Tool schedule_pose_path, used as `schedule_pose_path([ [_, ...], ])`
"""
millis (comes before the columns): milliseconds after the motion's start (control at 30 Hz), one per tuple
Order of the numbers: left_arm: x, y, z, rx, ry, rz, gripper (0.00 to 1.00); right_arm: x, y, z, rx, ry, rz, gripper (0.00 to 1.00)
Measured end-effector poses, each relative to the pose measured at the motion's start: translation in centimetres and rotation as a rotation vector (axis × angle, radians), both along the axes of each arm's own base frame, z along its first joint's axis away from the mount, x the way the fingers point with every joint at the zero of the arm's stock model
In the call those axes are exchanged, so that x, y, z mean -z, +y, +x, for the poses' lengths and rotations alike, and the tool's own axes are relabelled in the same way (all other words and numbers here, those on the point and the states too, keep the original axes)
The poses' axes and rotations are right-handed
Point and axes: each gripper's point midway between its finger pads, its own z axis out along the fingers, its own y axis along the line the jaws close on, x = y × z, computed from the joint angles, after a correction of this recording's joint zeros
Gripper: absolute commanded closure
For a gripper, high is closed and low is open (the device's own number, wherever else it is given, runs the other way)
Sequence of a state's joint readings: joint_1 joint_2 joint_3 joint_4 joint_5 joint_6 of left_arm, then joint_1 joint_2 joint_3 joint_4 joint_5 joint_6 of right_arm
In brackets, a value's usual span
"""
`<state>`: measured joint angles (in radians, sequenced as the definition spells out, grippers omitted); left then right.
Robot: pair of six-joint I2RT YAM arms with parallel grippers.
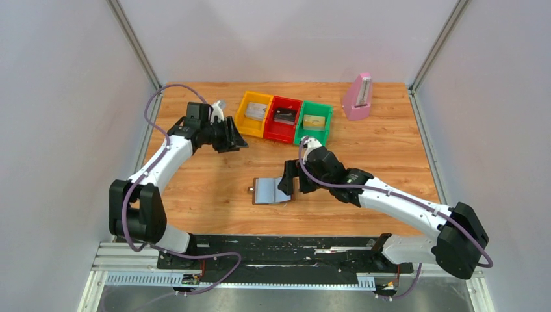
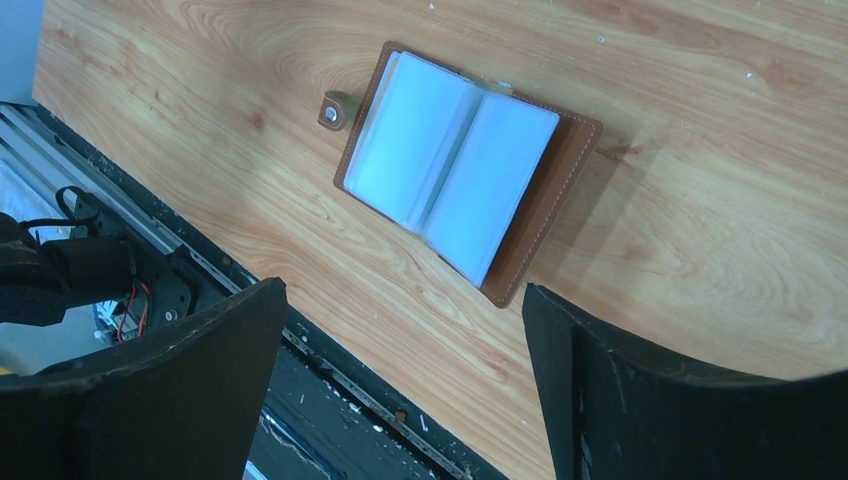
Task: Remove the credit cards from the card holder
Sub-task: Remove the credit card from the card holder.
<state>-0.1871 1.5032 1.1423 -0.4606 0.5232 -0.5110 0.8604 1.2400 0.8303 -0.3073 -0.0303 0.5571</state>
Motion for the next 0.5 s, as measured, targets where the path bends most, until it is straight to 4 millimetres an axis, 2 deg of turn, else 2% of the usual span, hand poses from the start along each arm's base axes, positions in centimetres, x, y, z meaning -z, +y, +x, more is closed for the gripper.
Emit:
schedule_pose_path([
  [233, 2.1, -0.1, -5.3, 0.035, 0.054, 0.024, 0.46, 0.6, -0.6, -0.7, 0.032, 0.048, -0.002, 0.14],
  [433, 6.7, -1.1, -9.9, 0.101, 0.162, 0.078, 0.46, 0.8, -0.7, -0.9, 0.058, 0.08, 0.007, 0.15],
  [500, 7.8, -1.4, -10.9, 0.116, 0.188, 0.093, 0.46, 0.8, -0.7, -1.0, 0.061, 0.084, 0.007, 0.15],
])
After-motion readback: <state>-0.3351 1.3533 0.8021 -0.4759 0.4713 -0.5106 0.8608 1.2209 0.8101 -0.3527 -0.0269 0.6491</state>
